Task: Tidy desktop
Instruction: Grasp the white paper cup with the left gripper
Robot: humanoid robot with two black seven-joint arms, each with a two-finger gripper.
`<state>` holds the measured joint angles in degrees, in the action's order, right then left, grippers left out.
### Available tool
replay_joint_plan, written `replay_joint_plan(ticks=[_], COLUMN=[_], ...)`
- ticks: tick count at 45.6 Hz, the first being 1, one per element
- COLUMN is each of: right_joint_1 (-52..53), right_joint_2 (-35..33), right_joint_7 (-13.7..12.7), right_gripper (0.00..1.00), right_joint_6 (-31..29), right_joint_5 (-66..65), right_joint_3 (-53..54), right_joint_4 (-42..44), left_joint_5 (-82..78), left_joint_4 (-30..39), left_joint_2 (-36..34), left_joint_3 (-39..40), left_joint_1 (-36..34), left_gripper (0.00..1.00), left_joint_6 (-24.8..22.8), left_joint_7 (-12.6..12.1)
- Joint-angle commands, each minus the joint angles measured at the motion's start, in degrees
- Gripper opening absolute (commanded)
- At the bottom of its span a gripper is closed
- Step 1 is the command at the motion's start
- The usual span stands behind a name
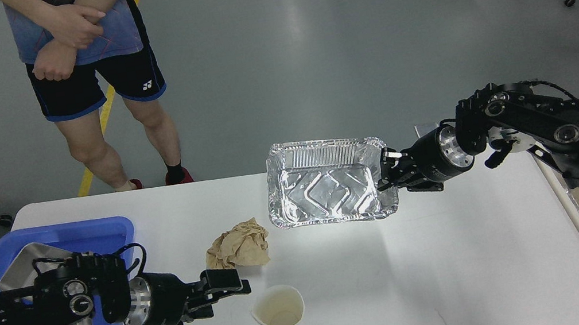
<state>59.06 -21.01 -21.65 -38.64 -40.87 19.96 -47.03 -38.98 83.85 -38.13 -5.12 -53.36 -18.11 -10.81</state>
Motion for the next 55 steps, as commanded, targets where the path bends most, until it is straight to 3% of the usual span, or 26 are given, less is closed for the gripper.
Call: replay_joint_plan(ticks=[1,41,55], right_joint_1=[-0.52,-1.23,-1.32], right_joint_2=[-0.09,-1.14,-1.14], right_joint_7=[0.03,0.03,0.03], right_gripper=[0.00,0.00,0.00], right_joint_6=[-0.03,-0.03,0.15], right_joint_5=[0.00,0.00,0.00], right_joint_3=[0.08,0.17,0.17], right_joint_4=[-0.08,-0.43,-0.43], left_joint_5=[-0.04,-3.64,-8.30], left_joint_4=[-2.02,-10.37,-10.29], left_joint_2=[2.88,11.67,12.81], left_joint_3=[-1.65,-2.00,-3.85], left_joint_1=[-0.78,0.18,0.18], left_gripper=[0.97,0.95,0.91], left_joint_6=[0.00,0.09,-0.09], left_joint_7=[-0.26,0.97,4.04])
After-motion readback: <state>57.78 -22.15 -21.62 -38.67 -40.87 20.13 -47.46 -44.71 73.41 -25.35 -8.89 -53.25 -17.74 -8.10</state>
